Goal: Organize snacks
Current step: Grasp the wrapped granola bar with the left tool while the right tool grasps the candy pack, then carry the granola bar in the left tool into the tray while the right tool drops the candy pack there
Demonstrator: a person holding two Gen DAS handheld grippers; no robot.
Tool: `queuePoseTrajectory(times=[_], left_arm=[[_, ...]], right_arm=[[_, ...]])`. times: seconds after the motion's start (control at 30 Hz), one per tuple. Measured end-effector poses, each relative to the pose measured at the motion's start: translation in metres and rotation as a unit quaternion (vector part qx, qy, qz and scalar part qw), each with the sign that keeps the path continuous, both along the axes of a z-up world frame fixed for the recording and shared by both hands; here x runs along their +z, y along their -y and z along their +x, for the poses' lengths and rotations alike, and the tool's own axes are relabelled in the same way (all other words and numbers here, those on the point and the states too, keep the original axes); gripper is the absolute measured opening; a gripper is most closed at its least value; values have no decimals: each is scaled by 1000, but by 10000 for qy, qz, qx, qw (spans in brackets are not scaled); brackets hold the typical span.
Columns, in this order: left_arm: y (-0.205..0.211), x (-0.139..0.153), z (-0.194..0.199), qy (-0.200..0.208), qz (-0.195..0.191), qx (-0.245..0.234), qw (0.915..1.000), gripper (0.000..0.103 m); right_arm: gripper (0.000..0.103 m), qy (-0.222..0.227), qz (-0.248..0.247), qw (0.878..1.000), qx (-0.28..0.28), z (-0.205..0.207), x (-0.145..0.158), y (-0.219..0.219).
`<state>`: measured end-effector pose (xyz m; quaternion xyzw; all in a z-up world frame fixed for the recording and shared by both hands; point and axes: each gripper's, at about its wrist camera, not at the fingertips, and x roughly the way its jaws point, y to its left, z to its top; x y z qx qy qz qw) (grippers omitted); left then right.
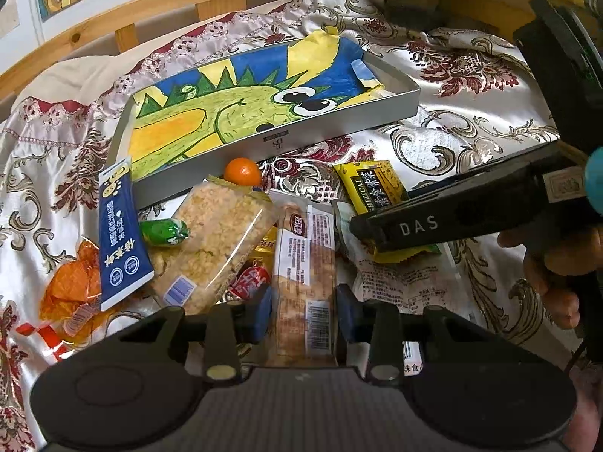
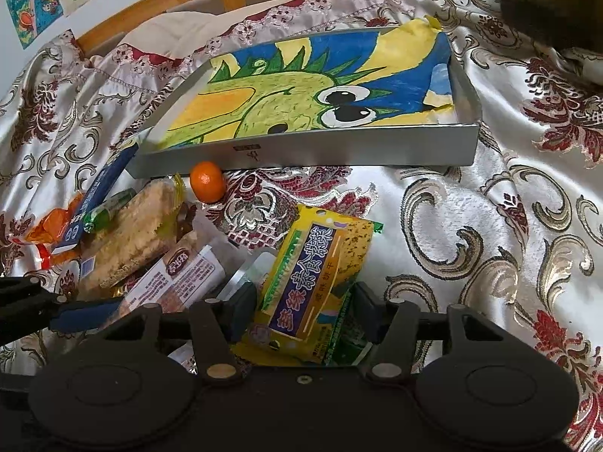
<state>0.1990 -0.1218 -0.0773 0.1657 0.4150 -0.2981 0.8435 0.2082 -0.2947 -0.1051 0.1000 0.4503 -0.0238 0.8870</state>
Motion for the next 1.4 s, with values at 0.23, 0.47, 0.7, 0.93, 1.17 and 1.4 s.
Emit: queuePoseTrajectory(times=[0.23, 0.47, 0.7, 0.93, 1.17, 1.4], left_arm=[[-5, 12, 1, -331, -190, 208, 9991, 39], [-15, 31, 1, -638, -728, 294, 9949, 39], [-23, 44, 0, -404, -1044, 429, 9928, 39], [-21, 49, 15, 217, -1184, 915, 9885, 39], [-32, 35, 27, 45, -1185, 1166, 9861, 39], [-33, 35, 25, 78, -1209, 1117, 9863, 39]], right_arm=[[54, 47, 204, 9997, -156, -13, 14, 11], [52, 532, 217, 9983, -110, -32, 37, 19], [50, 868, -46, 9962, -79, -28, 41, 20], [20, 1010, -289, 9945, -54, -20, 39, 23], [47, 681, -60, 9977, 36, -13, 23, 21], [22, 396, -440, 9968, 532, -12, 15, 0]])
